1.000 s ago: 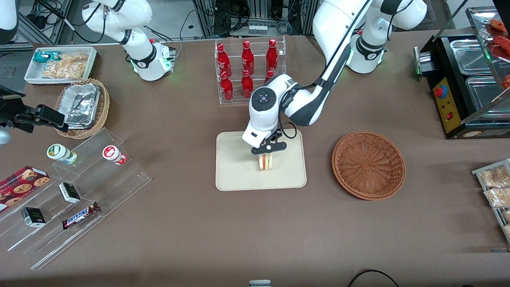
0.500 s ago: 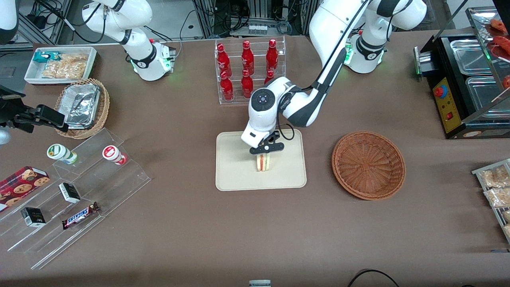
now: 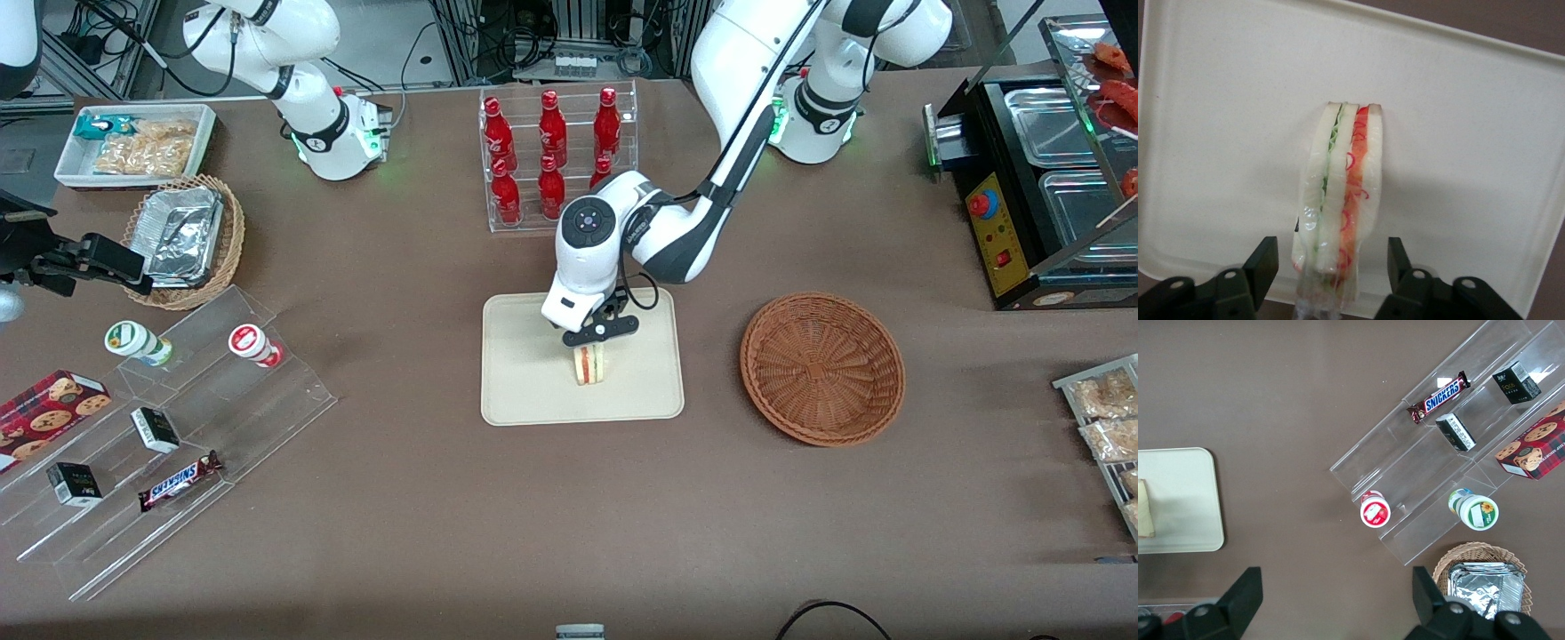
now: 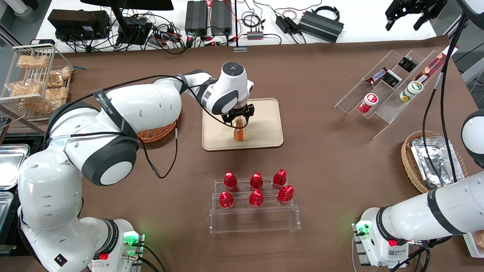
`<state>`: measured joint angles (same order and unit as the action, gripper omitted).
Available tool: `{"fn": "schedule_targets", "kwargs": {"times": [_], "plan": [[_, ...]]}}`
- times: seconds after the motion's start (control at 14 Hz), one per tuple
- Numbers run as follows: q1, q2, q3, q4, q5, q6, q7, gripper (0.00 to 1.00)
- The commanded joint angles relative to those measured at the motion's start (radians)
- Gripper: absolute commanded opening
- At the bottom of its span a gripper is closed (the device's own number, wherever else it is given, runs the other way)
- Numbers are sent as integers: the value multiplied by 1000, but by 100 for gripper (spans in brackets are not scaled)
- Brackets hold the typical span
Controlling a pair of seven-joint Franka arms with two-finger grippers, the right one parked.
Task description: Place sandwich from basket to tray
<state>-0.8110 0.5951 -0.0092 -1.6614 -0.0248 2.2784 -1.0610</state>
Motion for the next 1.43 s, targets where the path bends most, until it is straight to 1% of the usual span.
{"fn": "schedule_targets", "kwargs": {"times": [0.0, 0.14, 0.29, 0.36, 0.43, 0.5, 0.57, 0.71, 0.86, 1.0, 1.14, 1.36], "plan": [[-4, -58, 27, 67, 12, -153, -22, 100], [-1, -70, 58, 164, 28, -306, -30, 100], [27, -95, 96, 234, 17, -475, -48, 100], [42, -113, 101, 236, 17, -537, -27, 100], [80, -133, 101, 232, 16, -562, 11, 100], [120, -149, 98, 210, 13, -576, 69, 100], [133, -170, 98, 181, 13, -586, 110, 100], [194, -253, 98, 85, 13, -585, 191, 100], [266, -352, 98, -10, 13, -586, 324, 100], [329, -424, 98, -75, 13, -589, 415, 100], [389, -457, 100, -90, 13, -615, 476, 100], [455, -506, 103, -90, 14, -694, 646, 100]]}}
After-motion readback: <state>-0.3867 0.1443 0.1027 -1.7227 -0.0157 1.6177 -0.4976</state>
